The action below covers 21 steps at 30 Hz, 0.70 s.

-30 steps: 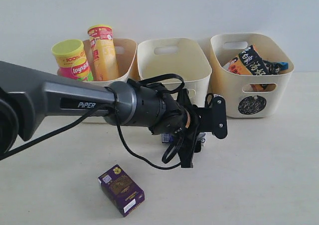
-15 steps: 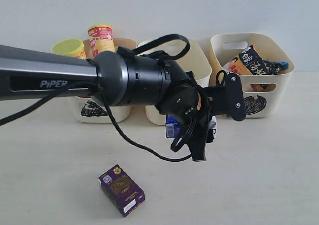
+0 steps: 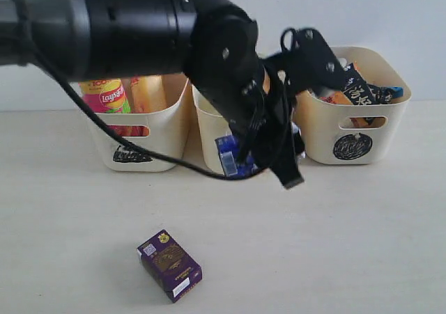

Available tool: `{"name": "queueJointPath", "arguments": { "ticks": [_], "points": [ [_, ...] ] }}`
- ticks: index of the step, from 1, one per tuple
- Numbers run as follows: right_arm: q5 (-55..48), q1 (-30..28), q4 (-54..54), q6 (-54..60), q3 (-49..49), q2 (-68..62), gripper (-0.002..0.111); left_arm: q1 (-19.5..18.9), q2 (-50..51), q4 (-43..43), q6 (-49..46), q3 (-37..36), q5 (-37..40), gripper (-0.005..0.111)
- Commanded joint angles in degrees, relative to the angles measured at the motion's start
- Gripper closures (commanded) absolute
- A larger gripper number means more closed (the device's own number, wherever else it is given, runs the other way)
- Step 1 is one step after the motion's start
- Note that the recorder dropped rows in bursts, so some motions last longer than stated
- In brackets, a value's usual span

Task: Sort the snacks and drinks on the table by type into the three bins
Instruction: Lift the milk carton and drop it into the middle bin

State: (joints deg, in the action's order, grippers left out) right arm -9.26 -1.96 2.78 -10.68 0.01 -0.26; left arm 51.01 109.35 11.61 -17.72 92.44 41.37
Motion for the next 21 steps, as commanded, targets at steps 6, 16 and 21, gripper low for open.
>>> {"name": "queueJointPath", "arguments": {
  "ticks": [6,16,21],
  "points": [
    [0.26,-0.18,0.29,0.08,-0.01,0.26,0.108,-6.97,-4.13,-0.18,20.66,4.39,-20.95,0.102],
    [0.26,-0.18,0.29,0.08,-0.01,0.26,0.108,-13.99,3.73,-0.27,26.32,4.39,-47.31,0.102],
    [0.26,-0.18,0.29,0.08,-0.01,0.26,0.108,-15.13,8.79,-0.27,26.32,4.39,-50.03,0.102]
  ]
}}
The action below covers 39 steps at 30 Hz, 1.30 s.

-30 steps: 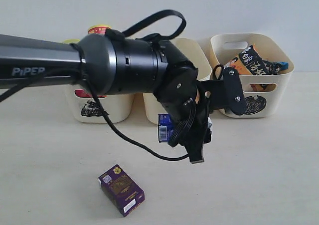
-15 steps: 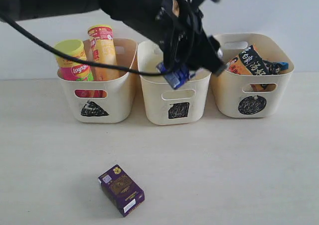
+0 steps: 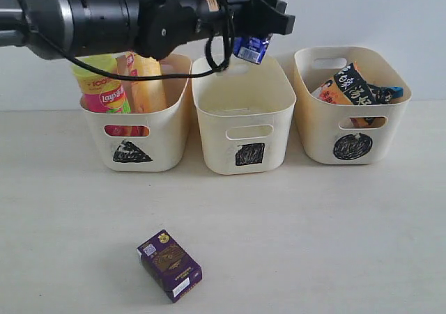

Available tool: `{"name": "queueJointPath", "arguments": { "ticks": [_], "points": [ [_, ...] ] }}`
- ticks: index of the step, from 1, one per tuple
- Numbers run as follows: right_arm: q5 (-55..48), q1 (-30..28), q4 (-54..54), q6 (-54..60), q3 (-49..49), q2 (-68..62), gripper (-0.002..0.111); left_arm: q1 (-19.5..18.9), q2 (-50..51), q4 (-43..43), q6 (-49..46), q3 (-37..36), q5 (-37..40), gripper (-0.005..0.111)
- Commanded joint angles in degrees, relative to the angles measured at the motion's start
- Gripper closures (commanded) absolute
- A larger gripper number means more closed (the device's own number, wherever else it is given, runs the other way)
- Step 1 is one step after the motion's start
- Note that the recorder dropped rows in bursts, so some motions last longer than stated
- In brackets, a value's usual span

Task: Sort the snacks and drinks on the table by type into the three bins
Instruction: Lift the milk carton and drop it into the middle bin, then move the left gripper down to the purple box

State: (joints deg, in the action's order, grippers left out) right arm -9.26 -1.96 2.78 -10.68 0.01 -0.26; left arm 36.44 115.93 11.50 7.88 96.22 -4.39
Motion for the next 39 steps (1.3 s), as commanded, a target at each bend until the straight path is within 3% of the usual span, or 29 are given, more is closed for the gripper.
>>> {"name": "queueJointPath", "arguments": {
  "ticks": [1,9,11,17,22,27,29,34,35,39],
  "points": [
    [0.26,-0.18,0.29,0.08,-0.01,0.26,0.108,-0.7,3.0,-0.15,0.72,0.62,-4.71,0.102],
    [0.26,-0.18,0.29,0.08,-0.01,0.26,0.108,-1.37,9.07,-2.07,0.72,0.77,-4.72,0.099],
    [0.26,-0.18,0.29,0.08,-0.01,0.26,0.108,-1.88,9.63,-2.83,0.72,1.08,-3.91,0.087],
    [0.26,-0.18,0.29,0.08,-0.01,0.26,0.108,-3.58,9.83,-6.62,0.98,1.1,-2.61,0.035],
    [0.26,-0.18,0.29,0.08,-0.01,0.26,0.108,-3.81,9.05,-6.62,1.4,1.1,-1.65,0.03],
    [0.26,-0.18,0.29,0.08,-0.01,0.26,0.108,-3.81,6.89,-6.62,1.4,1.1,2.43,0.037],
    [0.26,-0.18,0.29,0.08,-0.01,0.26,0.108,-3.81,5.48,-6.62,1.4,1.1,5.64,0.049],
    [0.26,-0.18,0.29,0.08,-0.01,0.26,0.108,-3.81,0.61,-6.62,1.4,1.1,18.23,0.098],
    [0.26,-0.18,0.29,0.08,-0.01,0.26,0.108,-3.81,-0.4,-6.62,1.3,1.1,20.35,0.102],
    [0.26,-0.18,0.29,0.08,-0.01,0.26,0.108,-3.81,-4.61,-6.36,1.15,1.1,30.32,0.102]
  ]
}}
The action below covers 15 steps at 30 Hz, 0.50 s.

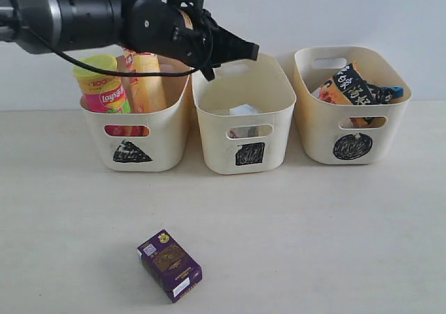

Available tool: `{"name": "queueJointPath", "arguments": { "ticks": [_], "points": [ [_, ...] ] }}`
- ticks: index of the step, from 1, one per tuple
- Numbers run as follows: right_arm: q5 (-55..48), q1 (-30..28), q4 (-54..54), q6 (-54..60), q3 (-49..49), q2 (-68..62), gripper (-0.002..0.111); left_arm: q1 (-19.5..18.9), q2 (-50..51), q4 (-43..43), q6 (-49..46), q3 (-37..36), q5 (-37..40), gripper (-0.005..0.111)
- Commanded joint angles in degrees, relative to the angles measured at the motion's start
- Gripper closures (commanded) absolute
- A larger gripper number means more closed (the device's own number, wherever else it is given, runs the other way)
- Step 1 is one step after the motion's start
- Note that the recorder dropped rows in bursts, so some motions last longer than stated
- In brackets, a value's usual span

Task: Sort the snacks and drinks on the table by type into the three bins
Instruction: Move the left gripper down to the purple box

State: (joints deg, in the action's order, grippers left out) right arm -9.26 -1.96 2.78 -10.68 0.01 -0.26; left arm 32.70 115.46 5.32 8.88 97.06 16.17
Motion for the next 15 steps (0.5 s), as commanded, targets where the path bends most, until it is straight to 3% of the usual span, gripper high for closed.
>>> {"name": "queueJointPath", "arguments": {
  "ticks": [1,8,15],
  "points": [
    [0.26,-0.18,0.29,0.08,-0.01,0.26,0.108,-0.07,-4.98,-0.18,-0.23,0.26,11.7,0.102],
    [0.26,-0.18,0.29,0.08,-0.01,0.26,0.108,-0.07,-12.25,-0.29,-4.35,-0.6,27.41,0.102],
    [0.26,-0.18,0.29,0.08,-0.01,0.26,0.108,-0.07,-21.96,-1.86,-9.69,-6.82,35.24,0.102]
  ]
}}
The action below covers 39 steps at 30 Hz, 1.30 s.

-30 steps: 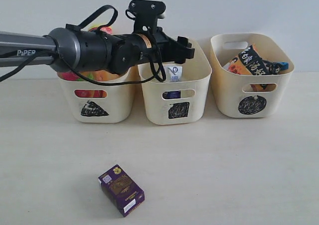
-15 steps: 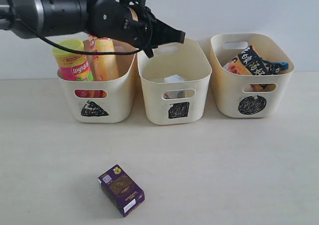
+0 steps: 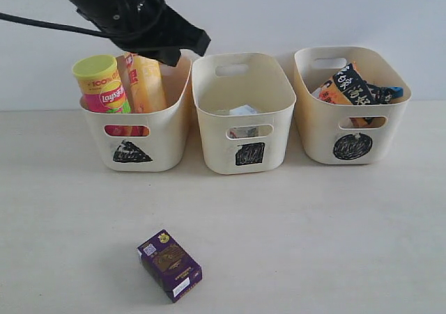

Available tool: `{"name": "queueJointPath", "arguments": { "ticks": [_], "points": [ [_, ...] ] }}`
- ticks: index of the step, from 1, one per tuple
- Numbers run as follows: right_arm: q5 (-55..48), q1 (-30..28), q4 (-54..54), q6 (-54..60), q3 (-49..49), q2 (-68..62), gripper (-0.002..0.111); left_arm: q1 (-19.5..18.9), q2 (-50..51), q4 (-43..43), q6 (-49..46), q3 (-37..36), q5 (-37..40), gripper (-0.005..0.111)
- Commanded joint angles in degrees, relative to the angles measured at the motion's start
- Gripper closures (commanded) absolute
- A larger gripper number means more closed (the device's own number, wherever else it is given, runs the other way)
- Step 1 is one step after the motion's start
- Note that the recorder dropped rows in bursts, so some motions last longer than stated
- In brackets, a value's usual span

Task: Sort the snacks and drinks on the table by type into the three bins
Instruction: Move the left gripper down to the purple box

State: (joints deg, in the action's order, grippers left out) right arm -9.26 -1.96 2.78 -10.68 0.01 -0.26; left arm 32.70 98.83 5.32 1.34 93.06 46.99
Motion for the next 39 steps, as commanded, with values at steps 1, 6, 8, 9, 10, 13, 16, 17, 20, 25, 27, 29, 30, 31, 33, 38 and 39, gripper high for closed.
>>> {"name": "queueJointPath", "arguments": {
  "ticks": [1,6,8,9,10,13,16,17,20,25,27,29,30,31,33,38,39],
  "points": [
    [0.26,-0.18,0.29,0.08,-0.01,0.26,0.108,-0.07,-6.77,-3.01,-3.21,-3.66,5.7,0.102],
    [0.26,-0.18,0.29,0.08,-0.01,0.26,0.108,-0.07,-11.94,-11.45,-10.16,-6.28,14.6,0.102],
    [0.26,-0.18,0.29,0.08,-0.01,0.26,0.108,-0.07,-13.04,-14.65,-13.76,-6.75,18.83,0.102],
    [0.26,-0.18,0.29,0.08,-0.01,0.26,0.108,-0.07,-13.31,-16.26,-15.97,-6.84,21.65,0.102],
    [0.26,-0.18,0.29,0.08,-0.01,0.26,0.108,-0.07,-13.47,-17.9,-18.14,-6.84,22.97,0.102],
    [0.26,-0.18,0.29,0.08,-0.01,0.26,0.108,-0.07,-13.76,-22.3,-22.2,-7.44,22.97,0.102],
    [0.26,-0.18,0.29,0.08,-0.01,0.26,0.108,-0.07,-13.77,-25.23,-24.97,-8.94,22.97,0.102],
    [0.26,-0.18,0.29,0.08,-0.01,0.26,0.108,-0.07,-13.77,-25.82,-26.75,-9.59,22.97,0.102],
    [0.26,-0.18,0.29,0.08,-0.01,0.26,0.108,0.03,-13.77,-26.3,-31.67,-12.14,22.97,0.102],
    [0.26,-0.18,0.29,0.08,-0.01,0.26,0.108,0.03,-13.77,-26.76,-43.93,-17.61,22.97,0.1],
    [0.26,-0.18,0.29,0.08,-0.01,0.26,0.108,0.03,-13.77,-26.96,-50.98,-19.75,22.97,0.093],
    [0.26,-0.18,0.29,0.08,-0.01,0.26,0.108,0.03,-13.77,-26.96,-57.57,-22.11,22.97,0.083],
    [0.26,-0.18,0.29,0.08,-0.01,0.26,0.108,0.03,-13.67,-26.96,-61.32,-23.26,22.97,0.077],
    [0.26,-0.18,0.29,0.08,-0.01,0.26,0.108,0.03,-13.53,-26.96,-64.38,-24.4,22.97,0.072],
    [0.26,-0.18,0.29,0.08,-0.01,0.26,0.108,0.03,-12.85,-26.96,-70.37,-26.57,22.97,0.059],
    [0.26,-0.18,0.29,0.08,-0.01,0.26,0.108,0.03,-9.79,-26.74,-78.01,-32.05,15.66,0.036],
    [0.26,-0.18,0.29,0.08,-0.01,0.26,0.108,0.03,-9.14,-26.74,-79.24,-32.86,13.58,0.033]
  ]
}}
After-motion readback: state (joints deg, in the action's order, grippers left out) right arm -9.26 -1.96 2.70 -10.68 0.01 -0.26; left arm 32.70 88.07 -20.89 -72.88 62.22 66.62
